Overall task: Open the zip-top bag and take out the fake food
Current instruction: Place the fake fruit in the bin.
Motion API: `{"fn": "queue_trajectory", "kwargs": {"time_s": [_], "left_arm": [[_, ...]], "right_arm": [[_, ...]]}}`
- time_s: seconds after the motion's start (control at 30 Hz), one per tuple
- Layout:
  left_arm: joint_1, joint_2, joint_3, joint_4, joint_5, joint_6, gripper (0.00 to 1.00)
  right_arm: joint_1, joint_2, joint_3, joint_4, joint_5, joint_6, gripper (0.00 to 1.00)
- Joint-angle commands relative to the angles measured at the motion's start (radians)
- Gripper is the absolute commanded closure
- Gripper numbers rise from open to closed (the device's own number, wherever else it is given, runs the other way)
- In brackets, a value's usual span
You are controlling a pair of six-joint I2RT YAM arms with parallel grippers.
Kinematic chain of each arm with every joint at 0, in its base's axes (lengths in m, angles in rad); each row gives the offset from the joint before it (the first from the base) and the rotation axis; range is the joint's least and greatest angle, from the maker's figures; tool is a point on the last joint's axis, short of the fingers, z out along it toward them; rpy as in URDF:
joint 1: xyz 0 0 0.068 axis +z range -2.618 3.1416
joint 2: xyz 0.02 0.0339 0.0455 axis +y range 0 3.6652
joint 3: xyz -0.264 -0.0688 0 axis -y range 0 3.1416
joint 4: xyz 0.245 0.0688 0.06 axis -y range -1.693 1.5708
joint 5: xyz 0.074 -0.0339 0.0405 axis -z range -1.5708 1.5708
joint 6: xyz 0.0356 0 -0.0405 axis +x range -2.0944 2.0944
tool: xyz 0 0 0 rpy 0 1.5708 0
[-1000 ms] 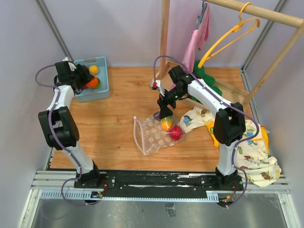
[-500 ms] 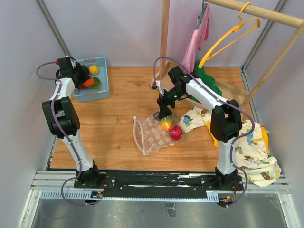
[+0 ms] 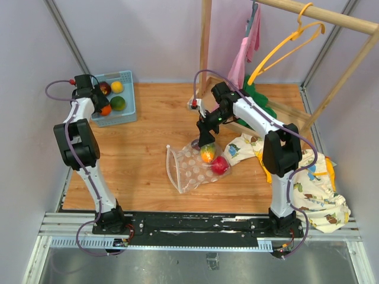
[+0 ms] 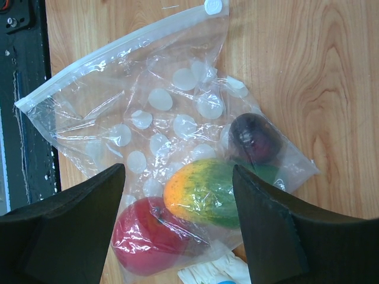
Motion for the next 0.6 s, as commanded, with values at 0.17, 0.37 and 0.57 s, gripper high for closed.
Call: {"fn": "queue_trajectory", "kwargs": {"time_s": [0.17,0.37,0.57], "left_arm": [[0.007,0.059,0.058,-0.025,-0.100,0.073,0.69],[0.007,0.079,0.074,-0.043,-0.148,0.065,0.36],[0.007,0.096,0.112,-0.083,-0.164,0.046,0.14]], "right_arm": [[-0.013,0.017,0.017,-0.008,-0.036,0.019,0.26],[-0.013,0.017,0.011,-0.007,-0.036,0.020,0.26],[-0.013,0.013,0.004,-0.005,-0.039,0.026,0.26]]}}
